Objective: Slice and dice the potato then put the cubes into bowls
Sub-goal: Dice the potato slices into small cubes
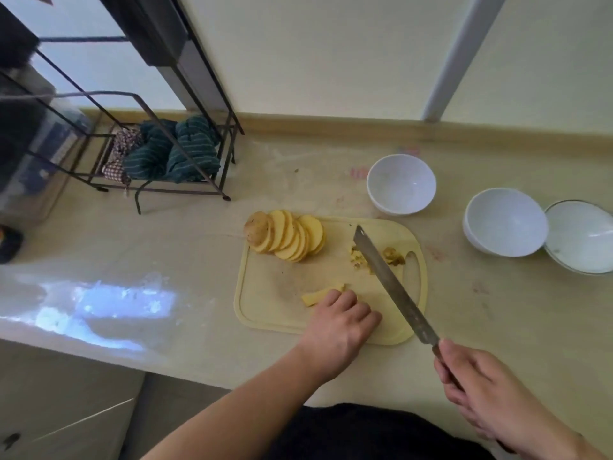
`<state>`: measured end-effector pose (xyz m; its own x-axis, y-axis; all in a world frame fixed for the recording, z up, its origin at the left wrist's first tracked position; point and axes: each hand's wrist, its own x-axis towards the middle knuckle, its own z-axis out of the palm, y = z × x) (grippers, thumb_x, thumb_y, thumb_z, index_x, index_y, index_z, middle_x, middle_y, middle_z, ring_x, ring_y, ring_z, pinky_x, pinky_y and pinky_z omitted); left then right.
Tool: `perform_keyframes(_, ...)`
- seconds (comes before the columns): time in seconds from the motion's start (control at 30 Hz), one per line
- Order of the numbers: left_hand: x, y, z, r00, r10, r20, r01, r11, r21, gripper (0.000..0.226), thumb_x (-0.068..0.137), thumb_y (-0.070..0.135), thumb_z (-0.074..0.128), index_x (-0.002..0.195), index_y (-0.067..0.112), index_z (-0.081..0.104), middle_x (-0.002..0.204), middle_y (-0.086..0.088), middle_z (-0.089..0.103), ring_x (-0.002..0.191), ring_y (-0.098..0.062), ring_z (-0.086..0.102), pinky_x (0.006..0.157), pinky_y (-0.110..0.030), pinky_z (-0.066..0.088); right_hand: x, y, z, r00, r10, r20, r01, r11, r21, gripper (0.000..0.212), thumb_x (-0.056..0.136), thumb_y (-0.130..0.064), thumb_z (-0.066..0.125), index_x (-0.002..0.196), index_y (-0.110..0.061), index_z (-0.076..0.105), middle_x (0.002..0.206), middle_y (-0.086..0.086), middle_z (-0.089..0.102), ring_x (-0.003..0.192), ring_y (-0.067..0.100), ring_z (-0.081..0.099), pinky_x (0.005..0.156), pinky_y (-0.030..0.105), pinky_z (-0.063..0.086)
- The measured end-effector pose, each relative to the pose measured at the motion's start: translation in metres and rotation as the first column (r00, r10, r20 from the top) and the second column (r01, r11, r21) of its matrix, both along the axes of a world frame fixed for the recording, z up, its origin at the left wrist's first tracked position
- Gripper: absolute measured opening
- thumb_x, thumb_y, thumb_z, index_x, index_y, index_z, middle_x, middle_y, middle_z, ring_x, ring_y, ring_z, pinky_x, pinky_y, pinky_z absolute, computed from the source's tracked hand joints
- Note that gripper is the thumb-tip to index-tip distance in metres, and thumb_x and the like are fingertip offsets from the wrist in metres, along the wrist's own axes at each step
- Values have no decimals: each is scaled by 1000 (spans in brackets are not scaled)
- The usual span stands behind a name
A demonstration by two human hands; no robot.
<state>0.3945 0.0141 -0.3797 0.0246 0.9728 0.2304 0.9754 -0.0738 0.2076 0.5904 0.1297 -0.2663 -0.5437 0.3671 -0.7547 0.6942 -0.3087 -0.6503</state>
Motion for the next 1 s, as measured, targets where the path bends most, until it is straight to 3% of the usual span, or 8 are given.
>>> perform_keyframes(0.13,-6,10,5,999,-4,50,3,1000,5,19,89,22,61,104,15,70,82,2,67,80,-22,56,73,-35,41,0,0,5,996,-86,-12,86,996,9,69,63,-80,46,65,-12,46,57,7,29,42,13,19,41,19,17)
perform_keyframes(0.3,-25,54,19,883,294,365,-320,948,9,16,85,17,68,100,13,72,82,0,73,80,-25,63,72,-36,50,6,1,14,989,-149,6,149,988,-41,61,63,-79,48,62,-18,50,55,8,30,42,13,20,43,22,15)
perform_keyframes(0.4,-36,69,23,851,356,386,-366,929,-51,19,85,10,76,103,12,73,84,-2,74,83,-25,62,75,-37,47,12,-1,14,986,-163,37,165,984,-65,65,75,-75,45,67,-11,50,53,8,29,40,12,21,42,18,15)
perform_keyframes(0.53,-44,65,20,850,283,445,-326,945,22,17,80,4,77,95,11,72,90,-2,71,86,-24,62,76,-35,48,15,-7,16,994,-85,64,75,987,140,69,71,-84,42,63,-16,49,51,2,33,43,15,28,41,22,24)
perform_keyframes(0.63,-51,44,17,779,303,548,-420,902,100,7,81,5,66,85,9,63,92,-1,62,87,-19,57,75,-31,49,26,-6,14,965,135,223,-232,836,497,76,58,-99,21,69,-30,50,47,-3,47,44,9,41,47,24,34)
perform_keyframes(0.77,-55,8,23,615,434,658,-554,832,-30,27,78,-6,80,81,15,63,88,7,61,81,-1,53,73,-14,45,33,-9,0,872,208,442,-479,548,686,75,60,-94,-10,63,-31,31,50,-8,42,50,12,44,47,25,35)
perform_keyframes(0.87,-54,-3,32,576,394,717,-544,839,-24,19,77,-6,83,79,10,71,83,5,69,73,-2,58,66,-12,45,38,-11,-8,852,234,469,-517,520,680,61,76,-89,1,60,-34,23,45,-9,32,45,17,56,39,26,28)
perform_keyframes(1.0,-54,-5,35,580,402,709,-569,823,-1,8,86,4,78,94,6,80,93,7,73,89,11,64,75,-4,45,44,-12,-9,865,196,462,-491,519,700,72,67,-92,-8,61,-30,29,47,-8,39,53,16,60,45,30,37)
